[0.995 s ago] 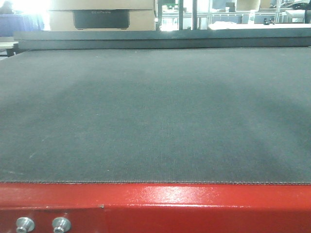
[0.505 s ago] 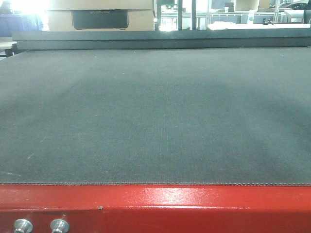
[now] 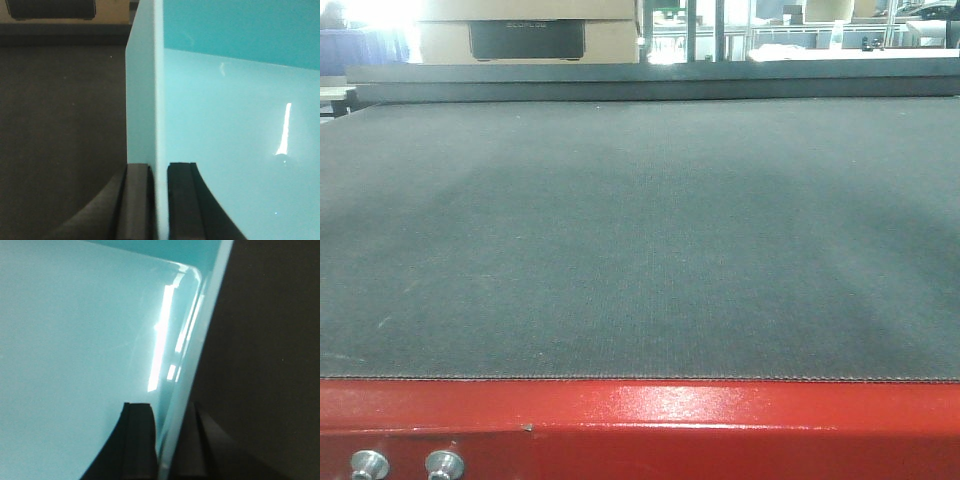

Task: Fetch blue bin and place on conveyor start
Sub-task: 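Carry the bin with both grippers up to the red-framed belt conveyor, then lower the bin onto the grey belt and open both grippers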

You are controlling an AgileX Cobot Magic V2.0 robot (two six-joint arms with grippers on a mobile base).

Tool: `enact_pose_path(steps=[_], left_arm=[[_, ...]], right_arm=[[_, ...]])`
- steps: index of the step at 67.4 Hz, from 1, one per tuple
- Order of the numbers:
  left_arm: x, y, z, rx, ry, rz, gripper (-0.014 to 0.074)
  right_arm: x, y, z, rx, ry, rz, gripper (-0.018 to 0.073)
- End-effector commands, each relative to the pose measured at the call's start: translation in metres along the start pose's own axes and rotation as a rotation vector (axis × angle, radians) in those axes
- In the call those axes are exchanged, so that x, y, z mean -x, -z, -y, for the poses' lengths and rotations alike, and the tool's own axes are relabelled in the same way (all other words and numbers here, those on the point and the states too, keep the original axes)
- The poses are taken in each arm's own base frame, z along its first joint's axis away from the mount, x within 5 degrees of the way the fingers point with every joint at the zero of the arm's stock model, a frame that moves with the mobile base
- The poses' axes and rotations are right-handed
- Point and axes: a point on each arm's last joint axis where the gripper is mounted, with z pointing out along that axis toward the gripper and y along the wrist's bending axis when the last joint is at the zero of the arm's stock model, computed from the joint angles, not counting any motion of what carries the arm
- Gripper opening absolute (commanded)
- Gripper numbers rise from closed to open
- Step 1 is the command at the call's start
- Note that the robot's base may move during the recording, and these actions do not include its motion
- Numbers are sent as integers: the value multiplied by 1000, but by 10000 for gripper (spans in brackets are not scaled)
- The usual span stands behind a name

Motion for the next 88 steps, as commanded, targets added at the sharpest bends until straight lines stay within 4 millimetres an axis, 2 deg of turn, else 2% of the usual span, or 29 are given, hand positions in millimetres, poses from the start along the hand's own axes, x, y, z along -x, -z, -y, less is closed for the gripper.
enact_pose_path(steps=[1,7,20,33,49,53,58,69,70,73,74,81,88], left_arm=[[-5,-9,2,-3,24,-57,-111],[-19,-32,-2,44,-8,-172,-111],[-49,-86,-6,103,-59,-340,-111],[-77,-131,-16,134,-59,-456,-111],[-105,-165,-24,156,-58,-556,-108],[-110,-170,-25,157,-60,-573,-75],[-112,-171,-25,157,-58,-581,23],[-110,-168,-24,157,-56,-580,430],[-109,-167,-24,157,-55,-579,498],[-108,-164,-25,160,-55,-585,624],[-107,-163,-24,160,-54,-581,634],[-98,-149,-24,164,-51,-577,531],[-82,-126,-23,163,-45,-531,400]], right_arm=[[4,-8,3,-27,45,15,-151],[0,-27,6,-38,45,-31,-151],[-13,-85,17,-81,60,-147,-151],[-33,-141,26,-97,53,-249,-151],[-53,-179,34,-124,67,-340,-140],[-55,-183,35,-127,68,-349,-96],[-56,-184,35,-127,68,-351,32],[-53,-179,35,-128,72,-339,438],[-52,-177,34,-127,72,-334,474],[-50,-174,34,-128,75,-325,563],[-49,-172,34,-127,75,-320,581],[-38,-153,31,-130,85,-273,545],[-24,-122,31,-132,79,-207,445]])
